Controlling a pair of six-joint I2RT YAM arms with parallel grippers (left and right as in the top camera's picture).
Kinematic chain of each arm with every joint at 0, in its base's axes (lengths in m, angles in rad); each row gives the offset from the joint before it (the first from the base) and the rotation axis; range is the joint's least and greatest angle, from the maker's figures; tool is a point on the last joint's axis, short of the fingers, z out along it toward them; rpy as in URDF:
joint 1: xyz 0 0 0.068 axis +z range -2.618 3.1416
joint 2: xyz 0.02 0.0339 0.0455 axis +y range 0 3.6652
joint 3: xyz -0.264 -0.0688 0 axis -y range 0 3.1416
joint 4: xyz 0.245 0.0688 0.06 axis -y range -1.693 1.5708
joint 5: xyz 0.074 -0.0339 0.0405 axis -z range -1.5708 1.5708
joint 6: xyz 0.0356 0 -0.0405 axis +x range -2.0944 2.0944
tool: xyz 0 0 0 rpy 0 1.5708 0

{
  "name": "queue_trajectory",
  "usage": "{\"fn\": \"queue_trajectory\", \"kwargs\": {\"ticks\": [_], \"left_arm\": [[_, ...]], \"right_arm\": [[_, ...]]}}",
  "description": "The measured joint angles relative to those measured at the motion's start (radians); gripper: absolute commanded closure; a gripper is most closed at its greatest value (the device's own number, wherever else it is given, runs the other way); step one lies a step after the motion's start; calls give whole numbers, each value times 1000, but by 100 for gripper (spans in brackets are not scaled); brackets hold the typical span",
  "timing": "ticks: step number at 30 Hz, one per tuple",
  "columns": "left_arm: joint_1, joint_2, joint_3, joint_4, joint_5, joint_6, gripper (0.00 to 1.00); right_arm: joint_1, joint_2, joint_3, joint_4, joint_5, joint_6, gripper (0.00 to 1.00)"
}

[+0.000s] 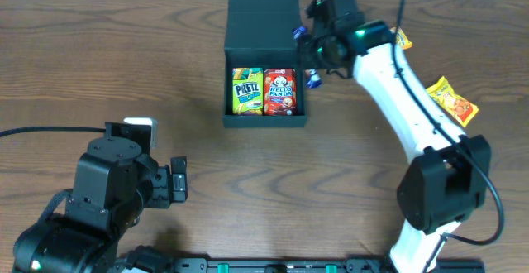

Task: Pack container
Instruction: 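Carry the Dairy Milk bar over the green box with right gripper, then lower the Dairy Milk bar beside Hello Panda and open right gripper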

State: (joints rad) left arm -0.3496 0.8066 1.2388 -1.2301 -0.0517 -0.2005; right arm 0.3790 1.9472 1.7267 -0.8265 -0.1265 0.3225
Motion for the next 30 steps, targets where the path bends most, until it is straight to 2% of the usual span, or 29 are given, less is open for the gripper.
{"fn": "queue_trajectory", "kwargs": {"ticks": [14, 28, 30], "left_arm": [[0, 0, 0, 0, 0, 0, 5], [0, 0, 0, 0, 0, 0, 5], [0, 0, 0, 0, 0, 0, 5]], "right_arm": [[174, 29, -27, -38, 273, 227, 99], [189, 133, -49, -23, 407, 263, 98], [189, 137, -53, -19, 410, 263, 78]]}}
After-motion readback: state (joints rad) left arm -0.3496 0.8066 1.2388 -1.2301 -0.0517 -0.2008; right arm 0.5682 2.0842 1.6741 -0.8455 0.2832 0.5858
